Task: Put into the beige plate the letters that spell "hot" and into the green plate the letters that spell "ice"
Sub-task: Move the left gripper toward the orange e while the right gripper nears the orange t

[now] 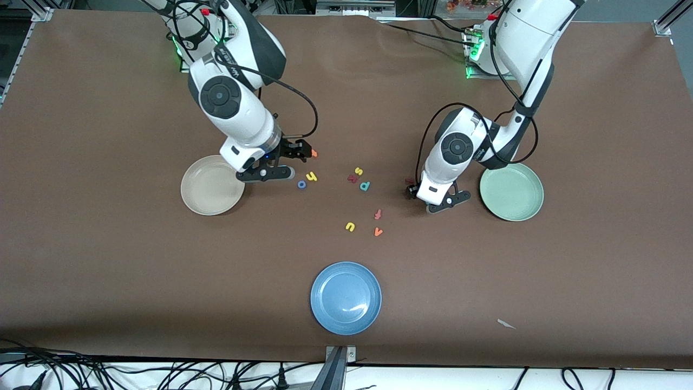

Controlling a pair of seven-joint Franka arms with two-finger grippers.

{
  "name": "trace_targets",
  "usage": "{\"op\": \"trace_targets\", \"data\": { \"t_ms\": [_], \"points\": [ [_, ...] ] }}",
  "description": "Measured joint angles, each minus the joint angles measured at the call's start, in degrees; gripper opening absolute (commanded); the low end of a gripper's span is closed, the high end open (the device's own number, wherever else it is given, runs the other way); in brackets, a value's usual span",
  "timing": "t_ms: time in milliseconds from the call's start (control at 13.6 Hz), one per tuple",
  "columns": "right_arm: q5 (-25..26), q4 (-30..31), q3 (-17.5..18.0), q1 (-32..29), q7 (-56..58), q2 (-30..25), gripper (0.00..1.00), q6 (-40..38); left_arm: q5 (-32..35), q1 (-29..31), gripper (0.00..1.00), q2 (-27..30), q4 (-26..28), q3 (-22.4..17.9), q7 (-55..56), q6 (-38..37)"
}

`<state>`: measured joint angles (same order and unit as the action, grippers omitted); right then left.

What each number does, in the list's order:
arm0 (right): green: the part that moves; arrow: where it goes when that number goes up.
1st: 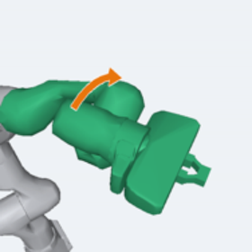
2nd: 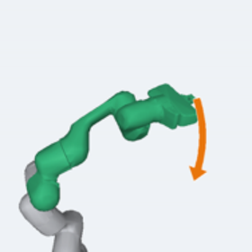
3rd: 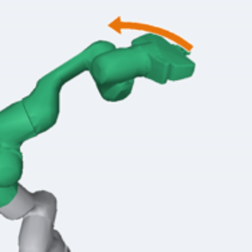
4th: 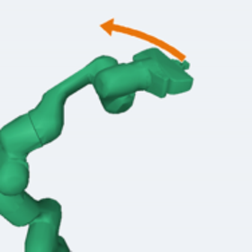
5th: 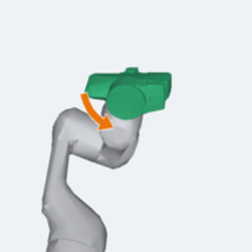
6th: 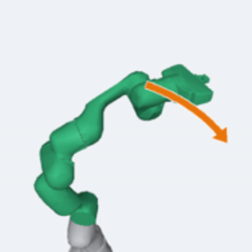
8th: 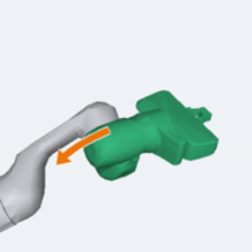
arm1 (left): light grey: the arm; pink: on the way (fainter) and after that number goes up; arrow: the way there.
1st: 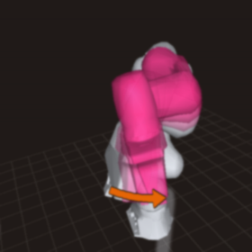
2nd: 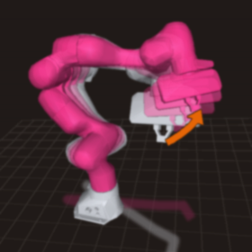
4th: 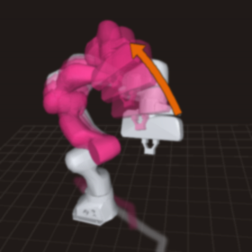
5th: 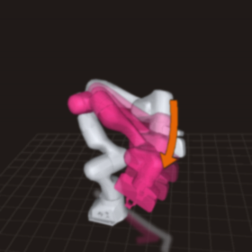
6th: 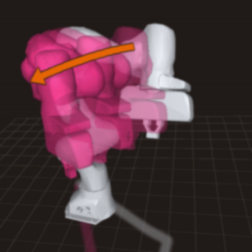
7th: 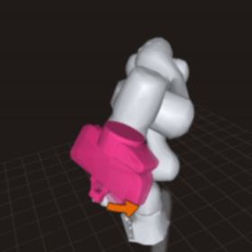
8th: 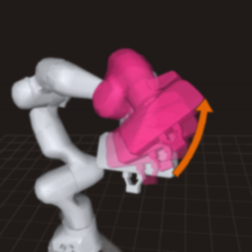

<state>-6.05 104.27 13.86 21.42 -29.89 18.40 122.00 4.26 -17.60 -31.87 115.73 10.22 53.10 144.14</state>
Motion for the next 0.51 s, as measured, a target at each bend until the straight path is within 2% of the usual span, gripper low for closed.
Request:
{"op": "trace_targets", "data": {
  "t_ms": [147,221,294,368,515],
  "points": [
    [0.4,2.6,1.4,0.0,-1.2,0.0,1.00,3.0,0.0,0.0,0.77,-0.8,0.0,0.0,-0.1,1.6],
    [1.1,3.7,1.7,0.0,-1.3,0.0,1.00,3.6,0.0,0.0,0.70,-1.0,0.0,0.0,-0.1,1.8],
    [2.0,4.9,2.1,0.0,-1.5,0.0,1.00,4.7,0.0,0.0,0.56,-1.0,0.0,0.0,-0.1,1.8],
    [2.5,6.5,2.8,0.0,-2.1,0.0,1.00,7.1,0.0,0.0,0.49,-0.9,0.0,0.0,-0.1,2.0],
    [3.0,11.4,4.5,0.0,-4.5,0.0,1.00,14.2,0.0,0.0,0.46,-0.9,0.0,0.0,-0.1,2.1]
  ]
}}
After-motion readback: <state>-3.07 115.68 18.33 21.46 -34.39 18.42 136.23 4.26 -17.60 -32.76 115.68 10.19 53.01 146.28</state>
